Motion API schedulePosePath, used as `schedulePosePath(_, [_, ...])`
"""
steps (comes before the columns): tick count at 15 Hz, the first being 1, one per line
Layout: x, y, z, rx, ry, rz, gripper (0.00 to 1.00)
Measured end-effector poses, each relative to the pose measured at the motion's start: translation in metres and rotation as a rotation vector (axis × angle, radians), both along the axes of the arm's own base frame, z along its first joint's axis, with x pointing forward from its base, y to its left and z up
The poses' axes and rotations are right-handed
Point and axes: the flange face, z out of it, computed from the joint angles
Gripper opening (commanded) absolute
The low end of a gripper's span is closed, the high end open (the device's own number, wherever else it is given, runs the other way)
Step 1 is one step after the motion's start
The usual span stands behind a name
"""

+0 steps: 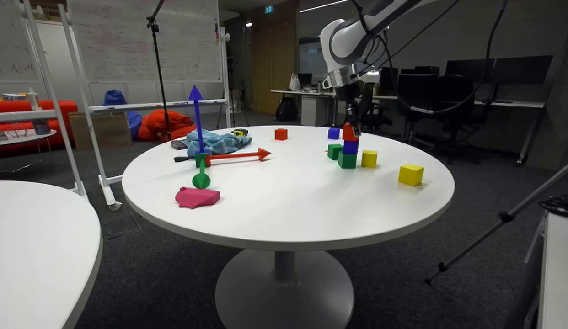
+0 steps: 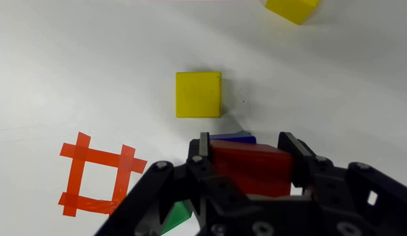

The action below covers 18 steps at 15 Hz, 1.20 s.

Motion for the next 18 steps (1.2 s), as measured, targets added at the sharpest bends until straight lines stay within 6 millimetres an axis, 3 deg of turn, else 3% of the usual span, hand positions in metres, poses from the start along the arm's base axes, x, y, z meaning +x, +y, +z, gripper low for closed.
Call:
schedulePosePath(2, [0.000, 0.002, -0.001, -0.002, 0.000, -0.004, 1.00])
schedulePosePath(11, [-0.004, 0.004, 0.007, -0.030, -0.065, -0.055, 1.00])
schedulePosePath(18, [-0.060, -0.030, 0.036, -0.034, -0.215, -0.165, 1.00])
